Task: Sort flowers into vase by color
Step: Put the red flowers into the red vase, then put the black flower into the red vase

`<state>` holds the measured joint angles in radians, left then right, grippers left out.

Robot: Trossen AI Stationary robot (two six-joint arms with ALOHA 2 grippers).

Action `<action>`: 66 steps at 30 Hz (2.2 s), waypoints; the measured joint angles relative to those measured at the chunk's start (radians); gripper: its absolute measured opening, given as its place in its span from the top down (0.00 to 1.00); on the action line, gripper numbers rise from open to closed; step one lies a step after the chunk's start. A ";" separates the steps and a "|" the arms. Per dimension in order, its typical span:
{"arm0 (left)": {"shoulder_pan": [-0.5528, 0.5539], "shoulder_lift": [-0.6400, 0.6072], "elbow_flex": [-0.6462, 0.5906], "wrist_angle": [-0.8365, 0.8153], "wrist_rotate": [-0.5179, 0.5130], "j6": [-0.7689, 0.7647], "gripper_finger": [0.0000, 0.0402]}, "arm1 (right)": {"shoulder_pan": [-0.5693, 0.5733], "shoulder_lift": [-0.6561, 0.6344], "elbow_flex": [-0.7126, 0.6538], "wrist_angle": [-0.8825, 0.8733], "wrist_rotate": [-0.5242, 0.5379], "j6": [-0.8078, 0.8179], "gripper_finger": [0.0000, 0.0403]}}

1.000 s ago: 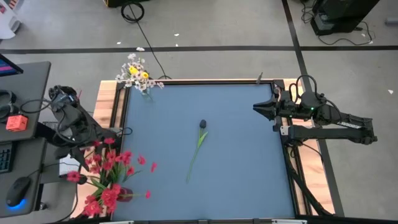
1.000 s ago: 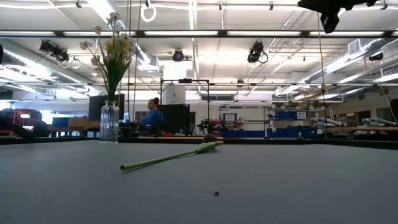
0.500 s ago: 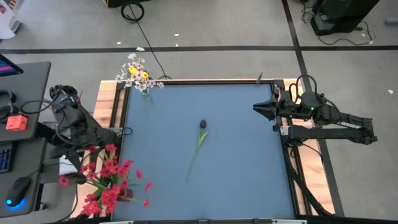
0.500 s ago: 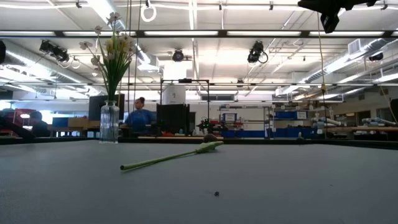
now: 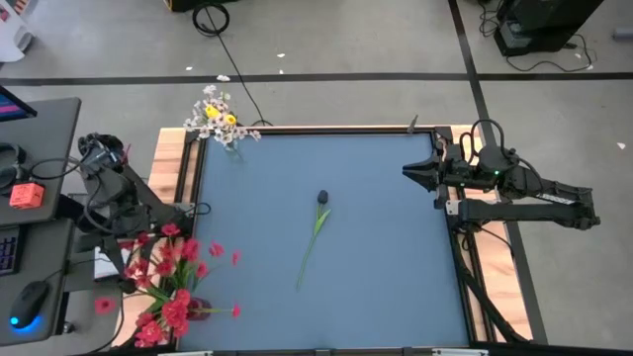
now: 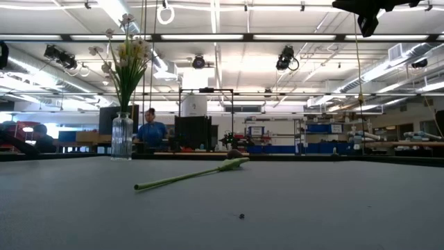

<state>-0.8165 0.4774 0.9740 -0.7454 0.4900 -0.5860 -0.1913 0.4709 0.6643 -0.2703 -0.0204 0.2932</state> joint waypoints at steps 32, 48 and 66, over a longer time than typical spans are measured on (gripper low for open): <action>-0.108 0.086 -0.006 0.098 -0.141 -0.205 0.53 | 0.000 0.000 0.000 0.005 0.000 0.000 0.82; -0.250 0.082 -0.006 0.233 -0.151 -0.344 0.25 | 0.000 0.000 0.000 0.006 0.000 0.000 0.82; -0.270 0.068 0.029 0.338 0.089 -0.461 0.06 | 0.000 0.000 0.000 0.006 0.000 0.000 0.82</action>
<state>-1.0870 0.5453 1.0034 -0.4078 0.5789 -1.0467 -0.1909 0.4709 0.6643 -0.2638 -0.0200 0.2932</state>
